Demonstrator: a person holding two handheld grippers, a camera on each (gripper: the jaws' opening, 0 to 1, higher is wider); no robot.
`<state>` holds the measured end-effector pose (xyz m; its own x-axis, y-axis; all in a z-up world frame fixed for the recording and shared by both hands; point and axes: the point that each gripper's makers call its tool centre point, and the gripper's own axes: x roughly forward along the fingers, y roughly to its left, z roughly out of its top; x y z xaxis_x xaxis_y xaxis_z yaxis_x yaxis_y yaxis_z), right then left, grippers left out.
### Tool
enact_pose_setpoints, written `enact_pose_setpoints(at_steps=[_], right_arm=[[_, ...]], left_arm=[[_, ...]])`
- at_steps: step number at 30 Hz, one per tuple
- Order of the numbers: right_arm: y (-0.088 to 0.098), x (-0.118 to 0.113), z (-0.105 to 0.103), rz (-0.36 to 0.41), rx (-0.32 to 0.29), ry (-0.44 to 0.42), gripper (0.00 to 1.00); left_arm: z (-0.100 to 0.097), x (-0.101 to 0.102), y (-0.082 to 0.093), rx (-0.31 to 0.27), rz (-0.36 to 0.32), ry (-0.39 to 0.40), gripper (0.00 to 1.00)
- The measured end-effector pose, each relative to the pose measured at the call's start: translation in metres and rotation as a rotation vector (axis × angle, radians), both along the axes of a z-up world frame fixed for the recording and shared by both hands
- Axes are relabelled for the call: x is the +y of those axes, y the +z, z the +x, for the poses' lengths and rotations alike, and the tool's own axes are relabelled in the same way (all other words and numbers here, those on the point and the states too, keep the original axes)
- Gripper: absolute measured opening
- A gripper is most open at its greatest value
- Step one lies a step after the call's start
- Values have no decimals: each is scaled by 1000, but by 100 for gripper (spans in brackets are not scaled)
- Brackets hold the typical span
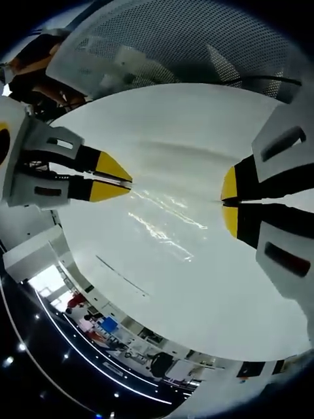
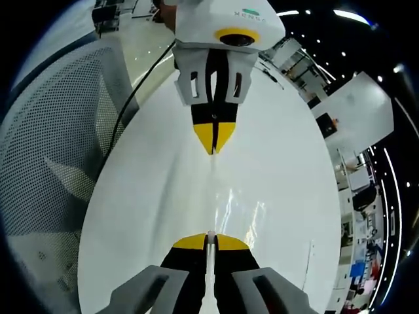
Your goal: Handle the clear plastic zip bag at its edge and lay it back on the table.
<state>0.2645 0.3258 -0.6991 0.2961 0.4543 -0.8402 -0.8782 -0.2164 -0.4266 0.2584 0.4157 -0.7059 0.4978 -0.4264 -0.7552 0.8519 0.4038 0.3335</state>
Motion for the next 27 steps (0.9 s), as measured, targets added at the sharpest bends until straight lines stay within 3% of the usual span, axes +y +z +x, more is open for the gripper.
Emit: enact_pose_setpoints(at_steps=[27], right_arm=[[0,-15,1,-15,-1,-22,0]], left_arm=[[5,13,-8,7,11,25,0]])
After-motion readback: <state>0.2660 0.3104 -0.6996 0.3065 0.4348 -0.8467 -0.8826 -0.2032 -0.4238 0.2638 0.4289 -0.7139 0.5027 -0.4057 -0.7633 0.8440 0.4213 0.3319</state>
